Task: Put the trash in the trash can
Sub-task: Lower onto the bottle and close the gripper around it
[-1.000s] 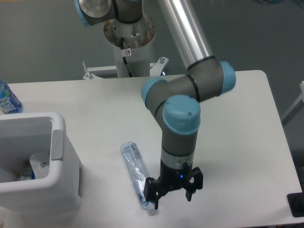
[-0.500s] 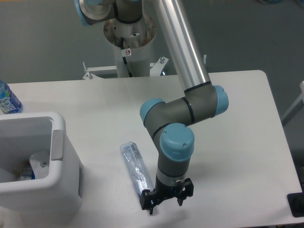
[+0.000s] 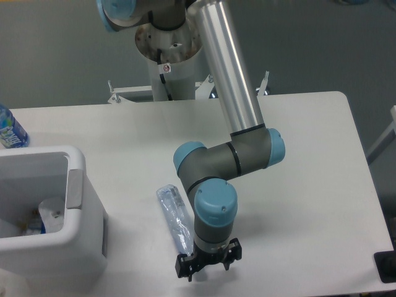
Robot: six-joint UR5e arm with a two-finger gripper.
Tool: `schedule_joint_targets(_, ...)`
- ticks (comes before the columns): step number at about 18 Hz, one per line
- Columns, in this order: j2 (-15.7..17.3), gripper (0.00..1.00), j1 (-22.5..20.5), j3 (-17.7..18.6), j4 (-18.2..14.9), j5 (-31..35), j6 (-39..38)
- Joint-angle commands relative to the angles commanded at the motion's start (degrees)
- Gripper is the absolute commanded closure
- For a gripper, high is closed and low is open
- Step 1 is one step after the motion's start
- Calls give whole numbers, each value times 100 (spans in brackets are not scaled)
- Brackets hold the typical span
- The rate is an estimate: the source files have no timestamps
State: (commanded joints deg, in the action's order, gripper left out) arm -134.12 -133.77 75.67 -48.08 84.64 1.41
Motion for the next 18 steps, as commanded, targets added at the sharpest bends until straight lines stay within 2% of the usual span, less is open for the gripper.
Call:
schedule_joint_targets(3, -53, 1, 17, -9, 18, 52, 0)
schedule_joint_targets(5, -70, 4, 61, -26, 18, 149, 9)
schedule_joint_targets(9, -79, 28, 88, -26, 9, 220, -9)
schedule_joint_targets(18, -62, 60, 184, 26, 9, 316, -18)
